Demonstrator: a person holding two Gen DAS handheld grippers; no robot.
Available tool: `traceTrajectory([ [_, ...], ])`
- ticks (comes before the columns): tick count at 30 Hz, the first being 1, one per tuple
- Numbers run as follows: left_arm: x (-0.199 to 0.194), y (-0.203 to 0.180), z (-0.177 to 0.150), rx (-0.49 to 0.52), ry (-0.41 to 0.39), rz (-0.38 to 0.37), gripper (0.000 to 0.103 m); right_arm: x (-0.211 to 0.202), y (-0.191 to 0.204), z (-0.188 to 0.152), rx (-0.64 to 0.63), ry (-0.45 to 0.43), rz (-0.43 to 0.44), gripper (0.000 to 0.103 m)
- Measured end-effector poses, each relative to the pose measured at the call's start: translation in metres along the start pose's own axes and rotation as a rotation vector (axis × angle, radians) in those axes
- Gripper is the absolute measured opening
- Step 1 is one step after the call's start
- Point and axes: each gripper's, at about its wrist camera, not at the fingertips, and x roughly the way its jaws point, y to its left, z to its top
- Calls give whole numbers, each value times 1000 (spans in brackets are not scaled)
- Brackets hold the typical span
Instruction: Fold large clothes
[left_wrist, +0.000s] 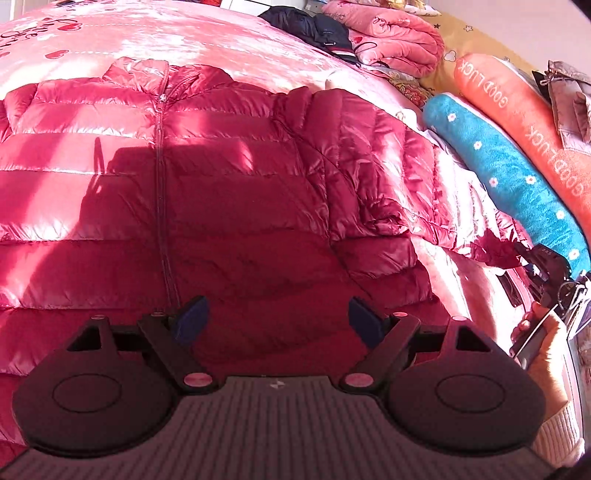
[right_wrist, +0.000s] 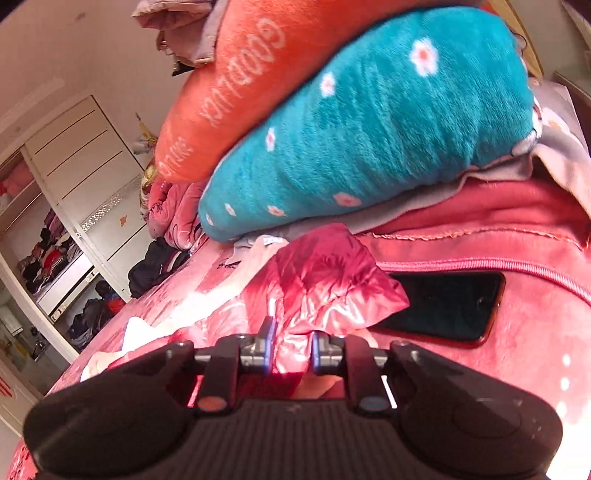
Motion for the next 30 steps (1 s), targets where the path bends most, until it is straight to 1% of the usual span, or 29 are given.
traceTrajectory([
  [4,-2,23,6,-38,-41,-15,101,-19,25,6,-71,-39,55,6],
  [8,-9,46,14,-61,-112,-27,101,-30,54,19,-99,-72,120,3],
  [11,-15,68,18,-86,-167,-32,101,-34,86,34,-139,-82,188,2],
  [15,-20,87,19,-100,-216,-33,101,-44,143,56,-231,-116,289,2],
  [17,-25,97,21,-115,-237,-41,101,-53,175,67,-250,-135,362,2],
  [20,-34,112,26,-148,-285,-57,101,-64,221,75,-292,-147,469,2],
  [23,-49,128,29,-174,-341,-62,102,-69,272,73,-331,-129,578,2],
  [26,-61,142,31,-210,-393,-57,102,-74,320,59,-380,-106,675,2],
  [28,-64,148,33,-251,-418,-58,102,-74,351,45,-412,-73,741,2],
  [30,-68,158,36,-293,-433,-68,102,-70,379,28,-428,-16,810,2],
])
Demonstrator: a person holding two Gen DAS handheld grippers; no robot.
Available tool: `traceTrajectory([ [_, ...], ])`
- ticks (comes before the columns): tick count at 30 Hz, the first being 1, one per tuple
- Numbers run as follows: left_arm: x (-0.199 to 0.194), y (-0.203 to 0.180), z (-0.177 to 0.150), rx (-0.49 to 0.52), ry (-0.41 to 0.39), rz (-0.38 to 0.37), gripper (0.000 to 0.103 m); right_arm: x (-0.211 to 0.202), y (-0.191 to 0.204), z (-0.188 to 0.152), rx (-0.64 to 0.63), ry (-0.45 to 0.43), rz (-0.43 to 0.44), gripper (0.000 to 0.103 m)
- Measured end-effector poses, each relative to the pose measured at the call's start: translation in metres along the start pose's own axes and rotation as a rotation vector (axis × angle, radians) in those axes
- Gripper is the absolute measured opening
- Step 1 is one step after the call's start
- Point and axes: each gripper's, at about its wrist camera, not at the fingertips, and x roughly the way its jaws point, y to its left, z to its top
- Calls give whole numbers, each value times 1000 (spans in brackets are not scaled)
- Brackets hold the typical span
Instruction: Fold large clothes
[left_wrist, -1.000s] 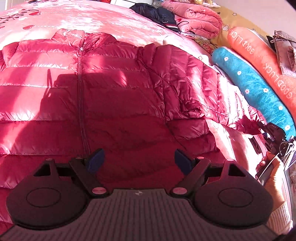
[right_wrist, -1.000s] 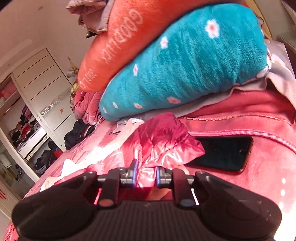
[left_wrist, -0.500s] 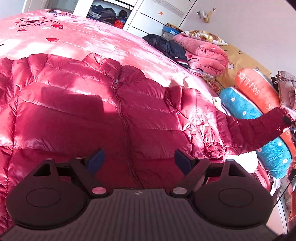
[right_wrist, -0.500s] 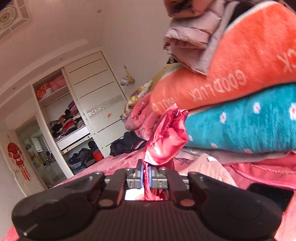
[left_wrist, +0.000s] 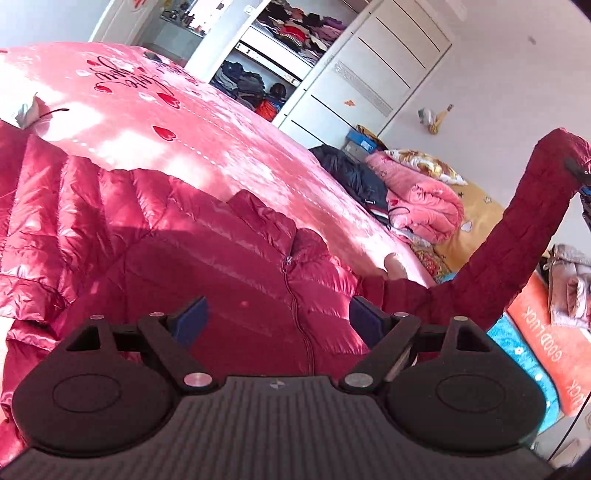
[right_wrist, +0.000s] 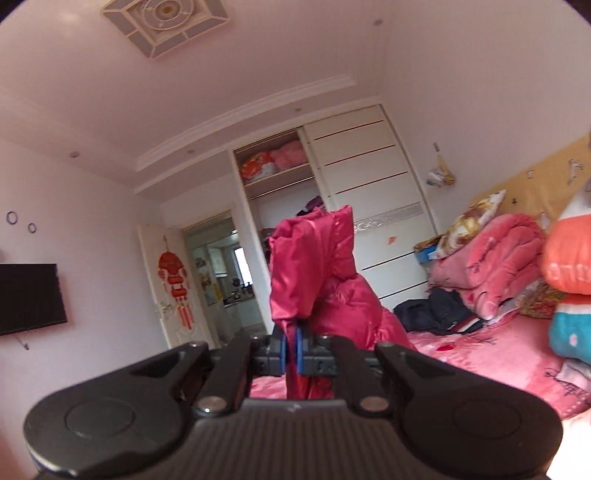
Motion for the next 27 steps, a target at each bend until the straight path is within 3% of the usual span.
traceTrajectory([
  [3,-6,7,9,-35,-33,8,103,33,25,-20,18,70,111,2],
  [13,-24,36,26,-214,-126,4,103,109,90,-142,131,345,269,2],
  [20,-25,36,27,-300,-170,20,103,113,132,-235,108,552,319,2],
  [27,-17,27,24,-306,-151,15,103,102,143,-291,62,690,308,6],
])
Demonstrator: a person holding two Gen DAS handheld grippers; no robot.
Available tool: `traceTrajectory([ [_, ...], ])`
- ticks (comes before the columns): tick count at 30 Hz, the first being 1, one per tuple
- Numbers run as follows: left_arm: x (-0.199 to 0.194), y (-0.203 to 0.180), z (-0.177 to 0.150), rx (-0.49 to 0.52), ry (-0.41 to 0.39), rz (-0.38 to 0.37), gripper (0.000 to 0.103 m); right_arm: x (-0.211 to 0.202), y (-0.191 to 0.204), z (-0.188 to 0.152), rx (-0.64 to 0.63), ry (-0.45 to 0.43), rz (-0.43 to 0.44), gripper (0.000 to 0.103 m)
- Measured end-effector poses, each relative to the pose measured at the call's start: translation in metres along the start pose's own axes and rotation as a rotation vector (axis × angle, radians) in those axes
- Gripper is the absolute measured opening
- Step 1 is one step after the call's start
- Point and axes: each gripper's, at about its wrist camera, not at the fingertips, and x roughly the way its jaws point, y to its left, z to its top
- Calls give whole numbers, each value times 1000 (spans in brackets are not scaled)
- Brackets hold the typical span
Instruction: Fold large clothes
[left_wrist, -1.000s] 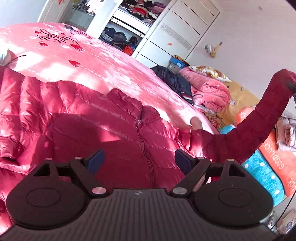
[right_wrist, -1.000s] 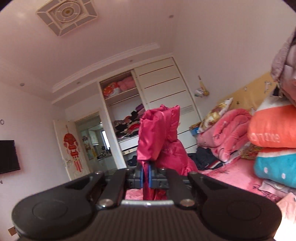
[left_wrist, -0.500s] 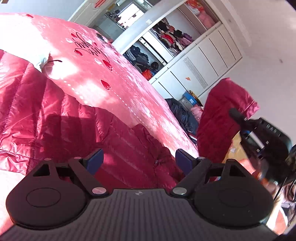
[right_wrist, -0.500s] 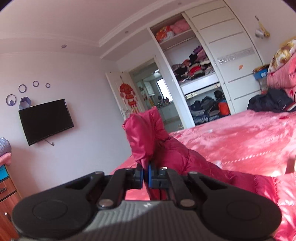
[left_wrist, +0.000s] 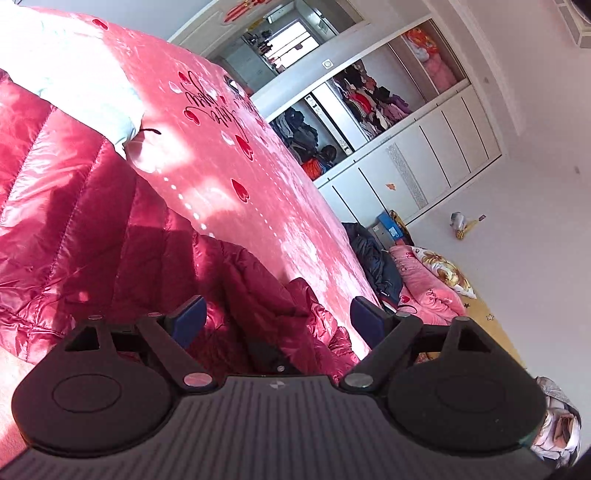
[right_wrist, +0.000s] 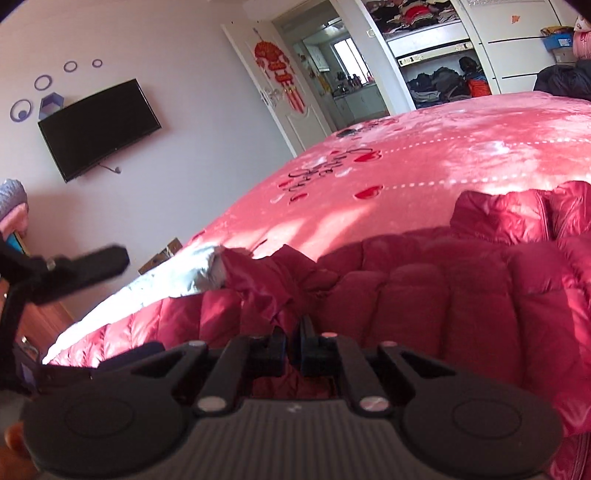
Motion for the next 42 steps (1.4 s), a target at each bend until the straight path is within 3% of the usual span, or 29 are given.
traceTrajectory([
  [4,1,-10,-8,41,9,-4,103,1,-4,-17,21,35,-21,15],
  [5,2,-13,-10,48,8,-6,103,-2,-6,-17,31,33,-22,26],
  [6,4,-15,-10,55,8,-10,103,-5,-7,-16,41,28,-24,45],
  [9,13,-16,-9,70,7,-11,103,-22,-11,-11,77,4,6,76],
  [11,15,-17,-12,82,11,-7,103,-38,-12,-6,89,-14,1,88],
  [12,16,-17,-13,89,13,-5,103,-46,-13,-4,92,-19,-2,89],
  [16,31,-13,-6,112,32,-4,103,-85,-31,10,96,-58,-56,89],
  [22,44,-22,-20,206,89,-44,103,-153,-95,27,61,-201,-306,89],
  [25,59,-29,-29,249,116,-55,103,-172,-134,29,77,-243,-419,81],
  [27,66,-32,-33,272,137,-51,103,-174,-160,28,108,-245,-481,66],
  [30,79,-35,-38,302,163,-27,103,-171,-182,26,148,-245,-500,44],
  [32,87,-34,-38,312,178,-3,103,-167,-185,24,137,-260,-492,36],
  [36,95,-28,-36,318,211,53,103,-153,-183,19,89,-226,-463,33],
  [42,98,-17,-32,307,251,105,103,-120,-203,11,83,-138,-543,30],
])
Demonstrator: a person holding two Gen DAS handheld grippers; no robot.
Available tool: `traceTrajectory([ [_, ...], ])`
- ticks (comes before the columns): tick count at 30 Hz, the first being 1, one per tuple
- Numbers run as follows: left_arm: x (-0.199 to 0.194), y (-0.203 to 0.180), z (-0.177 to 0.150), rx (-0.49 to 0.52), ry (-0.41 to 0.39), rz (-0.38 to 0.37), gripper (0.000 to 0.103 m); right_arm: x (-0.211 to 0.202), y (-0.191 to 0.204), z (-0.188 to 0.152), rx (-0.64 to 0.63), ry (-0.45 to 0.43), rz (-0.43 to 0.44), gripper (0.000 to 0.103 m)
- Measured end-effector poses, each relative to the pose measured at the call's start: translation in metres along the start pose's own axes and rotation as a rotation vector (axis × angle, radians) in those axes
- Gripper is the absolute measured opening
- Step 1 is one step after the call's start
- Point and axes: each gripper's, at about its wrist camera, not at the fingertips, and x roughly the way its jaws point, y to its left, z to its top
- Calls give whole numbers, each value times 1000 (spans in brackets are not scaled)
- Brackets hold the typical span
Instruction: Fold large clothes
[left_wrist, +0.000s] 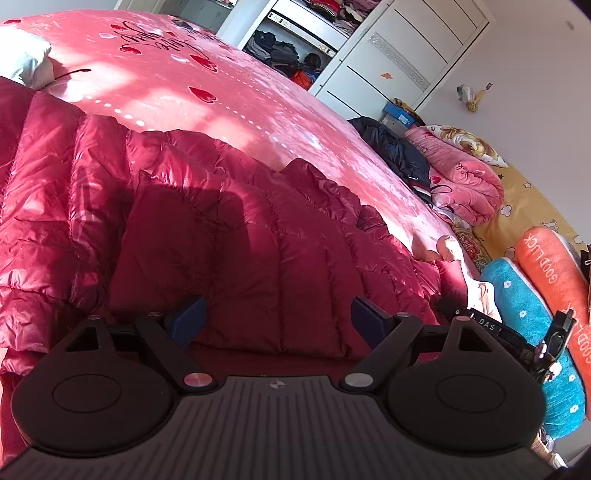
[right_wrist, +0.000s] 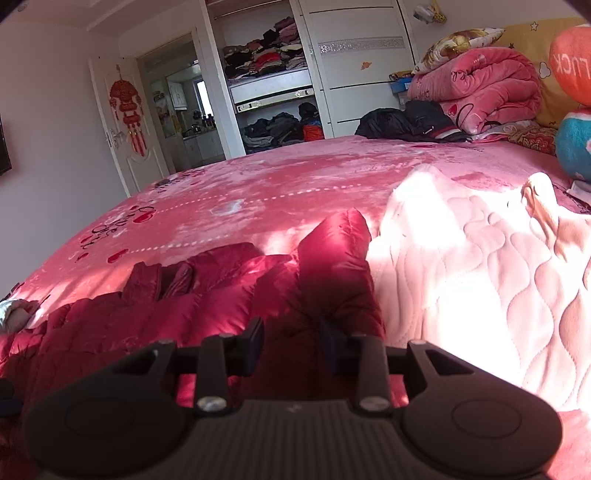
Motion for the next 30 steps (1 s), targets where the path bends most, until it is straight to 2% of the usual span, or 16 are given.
traceTrajectory([
  [3,-1,4,-1,1,12,7,103,18,-6,-8,-11,26,-47,21],
  [6,1,4,-3,5,22,11,103,25,-13,-16,6,21,-55,15],
  [13,-3,2,-7,29,25,26,103,25,-8,-26,-33,-9,-76,14],
  [16,-7,-3,-8,37,22,31,103,19,-3,-23,-47,2,-82,18],
  [17,-10,-5,-9,38,16,33,103,16,-1,-22,-45,7,-83,20],
  [19,-15,-8,-8,39,-8,48,103,6,2,-21,-34,5,-72,33],
  [21,-24,-10,-8,45,-41,71,103,-7,6,-19,-27,-4,-54,70],
  [23,-36,-11,-8,42,-85,108,103,-24,13,-19,-42,-23,-61,84],
  [30,-91,-5,-14,-54,-270,283,103,-83,20,-33,50,-15,-28,91],
])
